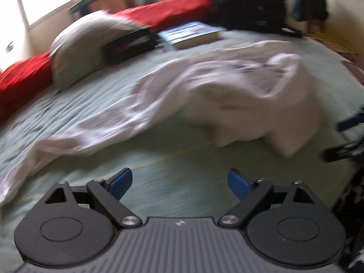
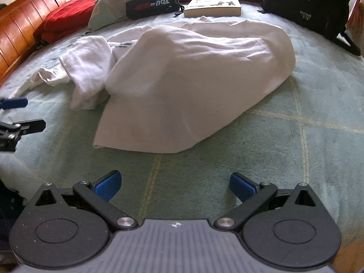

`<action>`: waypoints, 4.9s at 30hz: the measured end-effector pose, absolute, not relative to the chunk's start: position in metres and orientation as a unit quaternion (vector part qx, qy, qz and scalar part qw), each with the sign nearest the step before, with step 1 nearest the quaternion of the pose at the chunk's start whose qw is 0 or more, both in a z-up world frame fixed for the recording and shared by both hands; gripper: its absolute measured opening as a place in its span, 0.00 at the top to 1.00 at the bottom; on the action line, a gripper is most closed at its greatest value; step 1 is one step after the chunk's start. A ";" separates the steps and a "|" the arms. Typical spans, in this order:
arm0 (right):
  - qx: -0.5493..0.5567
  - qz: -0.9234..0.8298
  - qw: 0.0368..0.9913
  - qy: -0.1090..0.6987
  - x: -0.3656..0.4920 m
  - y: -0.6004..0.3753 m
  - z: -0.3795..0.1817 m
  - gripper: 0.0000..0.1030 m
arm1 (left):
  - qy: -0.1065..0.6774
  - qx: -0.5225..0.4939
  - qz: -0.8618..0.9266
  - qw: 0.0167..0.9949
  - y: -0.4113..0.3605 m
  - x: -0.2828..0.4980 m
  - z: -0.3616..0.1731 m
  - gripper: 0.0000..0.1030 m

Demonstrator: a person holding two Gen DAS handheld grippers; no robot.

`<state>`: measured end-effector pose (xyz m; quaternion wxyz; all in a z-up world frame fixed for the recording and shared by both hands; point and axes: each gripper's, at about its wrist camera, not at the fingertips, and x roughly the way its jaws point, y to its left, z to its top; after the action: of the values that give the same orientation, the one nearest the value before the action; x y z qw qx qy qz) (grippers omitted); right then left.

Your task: Fold clothes

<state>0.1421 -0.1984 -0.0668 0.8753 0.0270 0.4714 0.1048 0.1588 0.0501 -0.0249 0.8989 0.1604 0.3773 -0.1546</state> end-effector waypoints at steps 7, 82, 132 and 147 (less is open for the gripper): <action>-0.018 0.107 0.877 0.468 0.138 -0.193 -0.079 0.00 | 0.365 0.153 -0.180 0.900 0.009 0.142 -0.027 0.12; -0.003 -0.117 0.893 0.434 0.188 -0.334 -0.040 0.00 | 0.349 0.145 -0.177 0.909 -0.030 0.107 -0.013 0.09; 0.027 -0.110 0.885 0.451 0.225 -0.429 -0.004 0.00 | 0.354 0.150 -0.174 0.907 -0.036 0.112 -0.016 0.09; 0.072 -0.028 0.884 0.461 0.205 -0.387 -0.030 0.00 | 0.358 0.159 -0.178 0.903 -0.043 0.099 -0.014 0.09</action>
<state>0.2054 -0.3874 -0.0297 0.8841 0.0719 0.4609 -0.0278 0.0993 -0.0430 -0.0137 0.9027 0.1595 0.3578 -0.1779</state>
